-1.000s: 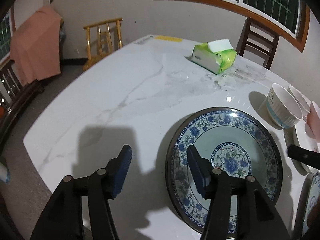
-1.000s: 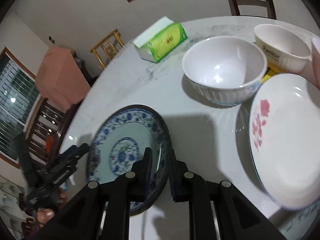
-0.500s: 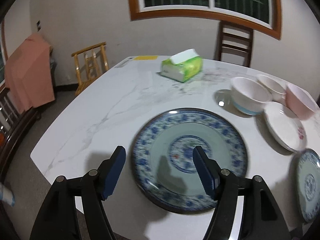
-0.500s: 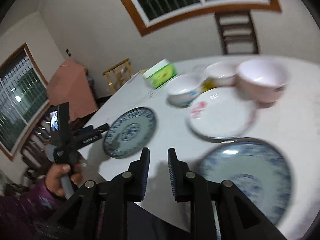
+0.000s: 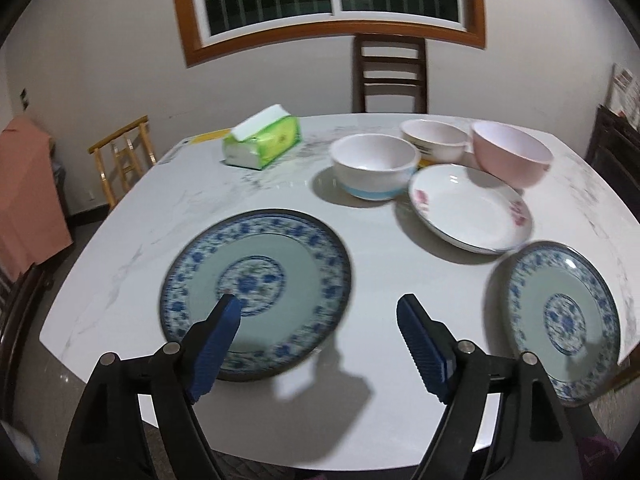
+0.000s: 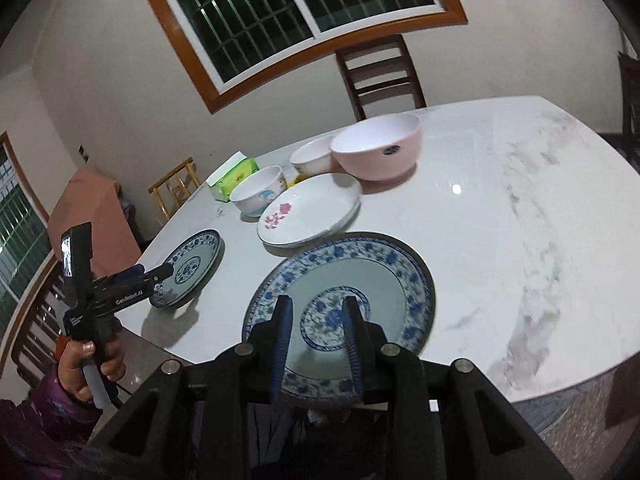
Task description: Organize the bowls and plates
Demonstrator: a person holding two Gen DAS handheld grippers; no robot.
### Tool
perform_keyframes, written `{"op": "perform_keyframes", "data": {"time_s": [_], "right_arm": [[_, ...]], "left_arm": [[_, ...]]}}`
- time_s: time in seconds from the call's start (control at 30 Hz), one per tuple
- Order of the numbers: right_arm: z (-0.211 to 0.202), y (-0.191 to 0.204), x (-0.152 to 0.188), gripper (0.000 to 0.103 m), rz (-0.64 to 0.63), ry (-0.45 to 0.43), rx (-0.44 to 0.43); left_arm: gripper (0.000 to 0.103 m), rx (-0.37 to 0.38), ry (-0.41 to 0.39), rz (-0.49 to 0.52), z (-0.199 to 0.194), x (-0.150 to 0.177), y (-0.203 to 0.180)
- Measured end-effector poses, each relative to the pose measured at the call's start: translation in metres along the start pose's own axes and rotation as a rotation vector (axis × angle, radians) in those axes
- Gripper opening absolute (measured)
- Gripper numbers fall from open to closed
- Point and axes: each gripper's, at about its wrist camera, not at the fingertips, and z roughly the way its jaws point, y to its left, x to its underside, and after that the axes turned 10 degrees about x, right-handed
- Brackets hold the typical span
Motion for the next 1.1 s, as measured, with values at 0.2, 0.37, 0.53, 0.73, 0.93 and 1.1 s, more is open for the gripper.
{"op": "perform_keyframes", "data": {"time_s": [0.2,0.37,0.53,0.73,0.93,1.1], "right_arm": [[-0.001,-0.015,0.009,0.032,0.052,0.004,-0.008],[0.000,-0.025,0.013,0.035,0.097,0.006,-0.017],[0.004,-0.029,0.016,0.036,0.114,0.015,-0.018],[0.014,-0.035,0.020,0.036,0.130,0.037,-0.018],[0.023,-0.047,0.022,0.036,0.156,0.054,0.008],[0.034,-0.063,0.023,0.036,0.209,0.079,0.008]], "left_arm": [[0.079,0.008,0.012,0.060,0.001,0.004,-0.025],[0.080,0.018,0.021,0.093,0.003,0.005,-0.039],[0.083,0.076,0.057,0.093,0.006,0.006,-0.050],[0.084,0.165,0.136,0.078,0.019,0.010,-0.066],[0.084,0.238,0.212,0.049,0.036,0.013,-0.074],[0.084,0.286,0.246,0.031,0.047,0.010,-0.077]]}}
